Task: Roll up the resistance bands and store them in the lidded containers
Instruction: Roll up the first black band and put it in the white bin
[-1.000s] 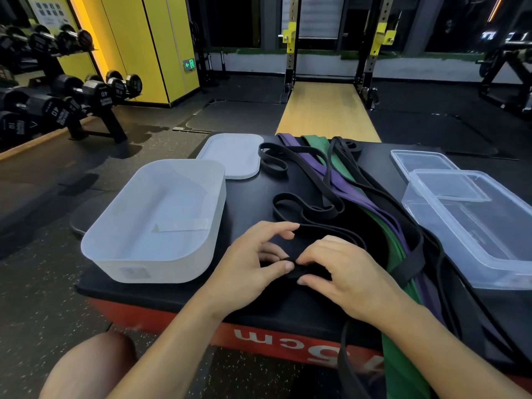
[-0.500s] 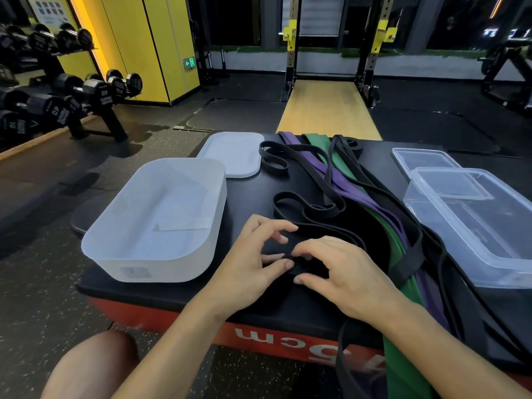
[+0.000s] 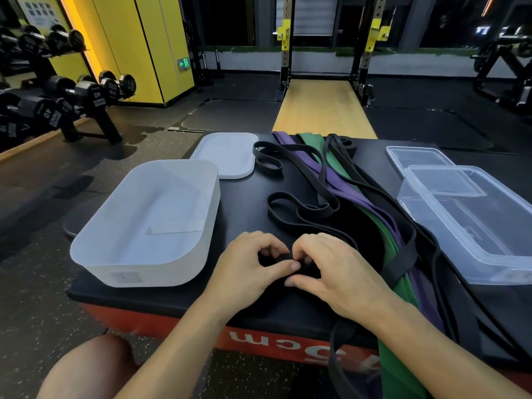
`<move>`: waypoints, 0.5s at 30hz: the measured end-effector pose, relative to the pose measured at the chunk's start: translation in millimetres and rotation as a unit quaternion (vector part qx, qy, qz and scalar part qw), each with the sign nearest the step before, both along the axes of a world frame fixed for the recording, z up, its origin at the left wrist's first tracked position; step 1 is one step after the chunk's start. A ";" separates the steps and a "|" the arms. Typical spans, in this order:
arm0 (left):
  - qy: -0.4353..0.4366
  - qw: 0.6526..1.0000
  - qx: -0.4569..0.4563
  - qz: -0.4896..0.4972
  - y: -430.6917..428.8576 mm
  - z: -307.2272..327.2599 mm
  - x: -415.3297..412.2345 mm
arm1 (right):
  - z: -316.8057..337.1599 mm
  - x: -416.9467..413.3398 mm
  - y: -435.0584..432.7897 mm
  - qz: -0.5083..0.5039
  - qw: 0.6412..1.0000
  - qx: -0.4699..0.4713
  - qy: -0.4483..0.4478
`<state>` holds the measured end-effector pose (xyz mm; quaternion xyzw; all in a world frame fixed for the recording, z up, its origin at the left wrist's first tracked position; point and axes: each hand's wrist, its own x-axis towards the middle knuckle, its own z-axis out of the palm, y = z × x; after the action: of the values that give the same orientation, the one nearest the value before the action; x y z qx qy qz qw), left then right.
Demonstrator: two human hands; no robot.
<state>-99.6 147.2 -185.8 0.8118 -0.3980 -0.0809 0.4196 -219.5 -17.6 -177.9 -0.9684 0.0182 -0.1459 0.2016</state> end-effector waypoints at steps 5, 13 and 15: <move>0.042 0.999 -0.019 0.004 0.1 -0.7 1.1 | -1.6 -0.1 -9.3 0.032 0.999 0.013 0.014; 0.068 0.997 -0.022 0.015 1.2 0.0 0.7 | -4.6 -1.0 -17.0 0.054 0.998 -0.010 0.028; 0.067 0.997 -0.021 0.012 0.8 1.2 0.2 | -6.8 -1.7 -15.3 0.050 0.998 -0.029 0.017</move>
<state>-99.3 148.0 -184.6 0.8003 -0.3609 -0.1224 0.4630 -221.2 -32.9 -184.7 -0.9758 -0.0308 -0.1199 0.1804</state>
